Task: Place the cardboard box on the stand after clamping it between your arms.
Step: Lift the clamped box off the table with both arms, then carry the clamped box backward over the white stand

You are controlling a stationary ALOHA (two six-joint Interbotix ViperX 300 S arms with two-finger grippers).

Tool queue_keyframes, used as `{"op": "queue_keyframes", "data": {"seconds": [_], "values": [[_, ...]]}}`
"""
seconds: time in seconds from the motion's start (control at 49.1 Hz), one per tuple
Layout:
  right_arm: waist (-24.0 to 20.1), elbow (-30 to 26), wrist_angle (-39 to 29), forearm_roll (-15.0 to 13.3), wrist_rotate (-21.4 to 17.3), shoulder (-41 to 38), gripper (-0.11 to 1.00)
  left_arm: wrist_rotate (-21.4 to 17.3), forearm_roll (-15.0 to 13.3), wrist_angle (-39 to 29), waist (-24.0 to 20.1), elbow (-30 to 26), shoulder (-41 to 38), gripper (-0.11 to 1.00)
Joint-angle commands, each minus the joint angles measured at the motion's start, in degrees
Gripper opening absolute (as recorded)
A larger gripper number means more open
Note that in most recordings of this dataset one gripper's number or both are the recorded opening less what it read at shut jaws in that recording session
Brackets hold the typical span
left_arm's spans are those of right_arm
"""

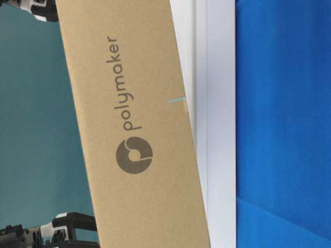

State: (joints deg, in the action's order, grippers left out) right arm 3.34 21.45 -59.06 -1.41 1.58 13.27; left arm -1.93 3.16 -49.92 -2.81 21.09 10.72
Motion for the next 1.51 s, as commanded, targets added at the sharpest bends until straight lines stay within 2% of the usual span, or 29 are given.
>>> {"op": "queue_keyframes", "data": {"seconds": [0.0, 0.305, 0.774, 0.876, 1.1, 1.242, 1.486], "values": [[-0.5, -2.5, 3.9, 0.6, -0.4, -0.2, 1.0, 0.4, -0.2, 3.3, 0.4, -7.7, 0.5, 0.87], [-0.4, 1.7, 7.0, 0.5, -0.4, 0.2, 1.0, 0.4, -0.2, 3.3, 0.4, -7.3, 0.6, 0.87], [1.6, 3.3, 11.1, 0.2, 0.1, 0.3, 1.0, 0.1, -0.2, 5.1, -1.1, -5.8, 0.0, 0.87], [2.9, 3.5, 12.2, 0.3, 2.4, 0.0, 1.0, -0.5, -0.2, 6.1, -2.7, -5.6, -0.3, 0.87], [7.9, 3.1, 13.6, 0.8, 6.9, -0.7, 1.0, -5.8, -0.2, 7.4, -6.5, -6.1, -1.5, 0.87], [10.9, 3.0, 14.9, 0.8, 10.3, -1.1, 1.0, -7.7, -0.2, 7.5, -9.7, -6.3, -2.8, 0.87], [16.2, 1.3, 16.4, 3.1, 17.3, -4.6, 1.0, -11.8, -0.2, 8.5, -13.9, -9.0, -5.6, 0.87]]}}
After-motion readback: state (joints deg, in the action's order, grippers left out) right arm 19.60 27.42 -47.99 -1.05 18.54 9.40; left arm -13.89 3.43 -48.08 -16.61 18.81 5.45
